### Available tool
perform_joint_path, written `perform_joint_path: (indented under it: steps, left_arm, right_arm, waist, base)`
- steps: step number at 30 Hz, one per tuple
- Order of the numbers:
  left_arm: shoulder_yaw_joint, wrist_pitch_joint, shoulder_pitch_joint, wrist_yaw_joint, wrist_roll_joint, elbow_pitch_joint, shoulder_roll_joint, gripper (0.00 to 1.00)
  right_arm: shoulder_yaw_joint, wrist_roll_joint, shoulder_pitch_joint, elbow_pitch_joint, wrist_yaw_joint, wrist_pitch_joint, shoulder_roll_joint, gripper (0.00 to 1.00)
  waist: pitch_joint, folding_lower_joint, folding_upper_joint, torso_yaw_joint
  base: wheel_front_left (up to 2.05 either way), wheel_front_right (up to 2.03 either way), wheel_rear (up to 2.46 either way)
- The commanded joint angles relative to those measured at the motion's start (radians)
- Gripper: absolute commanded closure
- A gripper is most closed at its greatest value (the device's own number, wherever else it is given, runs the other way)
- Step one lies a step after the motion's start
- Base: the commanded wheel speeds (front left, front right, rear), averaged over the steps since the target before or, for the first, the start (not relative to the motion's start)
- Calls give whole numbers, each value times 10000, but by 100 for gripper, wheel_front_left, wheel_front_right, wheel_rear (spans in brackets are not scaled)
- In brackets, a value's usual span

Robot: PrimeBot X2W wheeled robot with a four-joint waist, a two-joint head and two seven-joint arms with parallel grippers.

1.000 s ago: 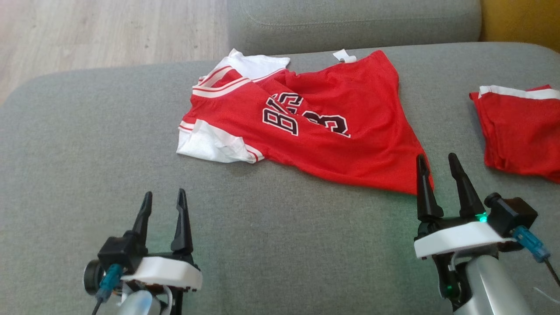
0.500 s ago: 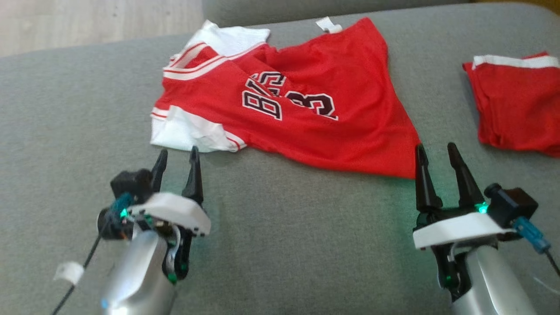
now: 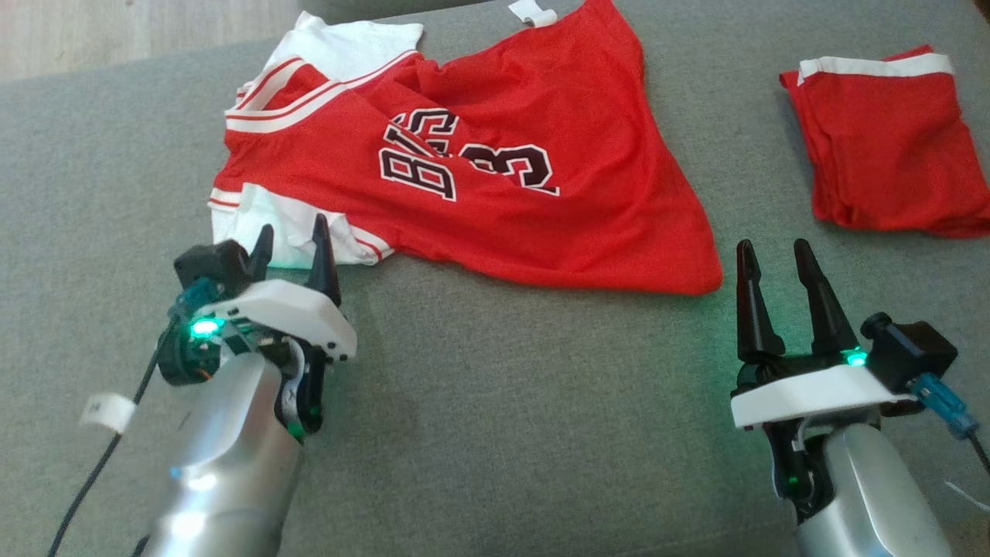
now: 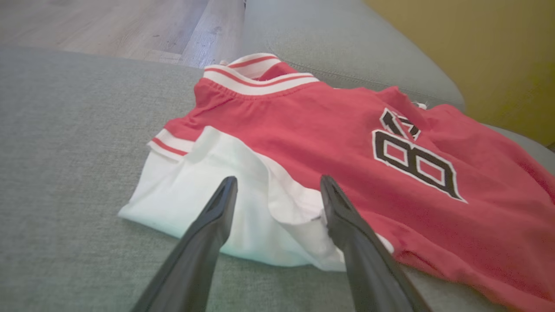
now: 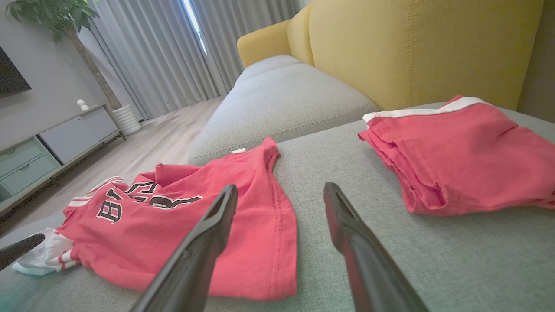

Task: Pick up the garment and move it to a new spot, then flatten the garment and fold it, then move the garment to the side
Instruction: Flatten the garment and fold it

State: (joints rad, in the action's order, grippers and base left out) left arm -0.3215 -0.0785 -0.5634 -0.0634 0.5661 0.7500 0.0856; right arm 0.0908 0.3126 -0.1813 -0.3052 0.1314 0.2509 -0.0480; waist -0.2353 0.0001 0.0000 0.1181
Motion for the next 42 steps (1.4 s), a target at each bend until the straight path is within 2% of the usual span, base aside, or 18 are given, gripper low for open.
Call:
perform_joint_path:
  steps: [1,5,6,7,8,19,26,35,36,37,38,42]
  left_arm:
    - [349,138,-566,-141,-24,2,296,0]
    - [326,328,-848,-296,-67,382,392,0]
    - [336,326,-886,-312,-55,441,401,12]
    - [339,322,-910,-320,-46,500,409,62]
    - [336,317,-923,-313,-34,553,409,100]
    - [365,-292,-554,-103,145,471,380,100]
    - [266,-668,604,-5,285,-187,293,100]
    - [-8,-554,2213,-146,462,-980,132,100]
    - [-28,-543,2347,-188,470,-1019,125,97]
    - [-43,-539,2466,-228,476,-1053,120,29]
    - [-57,-529,2572,-269,480,-1078,119,0]
    - [-3,-516,2882,-432,559,-1184,151,0]
  right_arm:
    - [212,104,-389,283,-7,109,-22,0]
    - [231,173,-393,273,-7,109,-22,0]
    - [229,189,-387,269,-7,109,-22,0]
    - [225,204,-379,262,-7,109,-22,0]
    - [220,217,-367,253,-7,109,-22,0]
    - [148,213,-223,89,-7,109,-22,0]
    - [47,140,72,-124,-7,109,-22,0]
    - [140,45,301,-404,-7,109,-22,0]
    - [158,48,314,-426,-7,109,-22,0]
    - [190,48,324,-449,-7,109,-22,0]
    - [215,47,332,-471,-7,109,-22,0]
    - [262,50,350,-541,-7,109,-22,0]
  waist:
    - [-54,-1,0,67]
    - [-53,-1,0,136]
    - [-42,-1,0,144]
    - [-24,-1,0,148]
    - [-4,-1,0,147]
    - [423,-1,0,-172]
    - [1016,-1,0,-804]
    - [1671,-1,0,-1579]
    - [1715,-1,0,-1629]
    - [1749,-1,0,-1666]
    - [1782,-1,0,-1699]
    - [1868,-1,0,-1759]
  base:
    - [0,0,0]
    - [0,0,0]
    - [0,0,0]
    - [0,0,0]
    - [0,0,0]
    - [0,0,0]
    - [0,0,0]
    - [0,0,0]
    - [0,0,0]
    - [0,0,0]
    - [0,0,0]
    - [0,0,0]
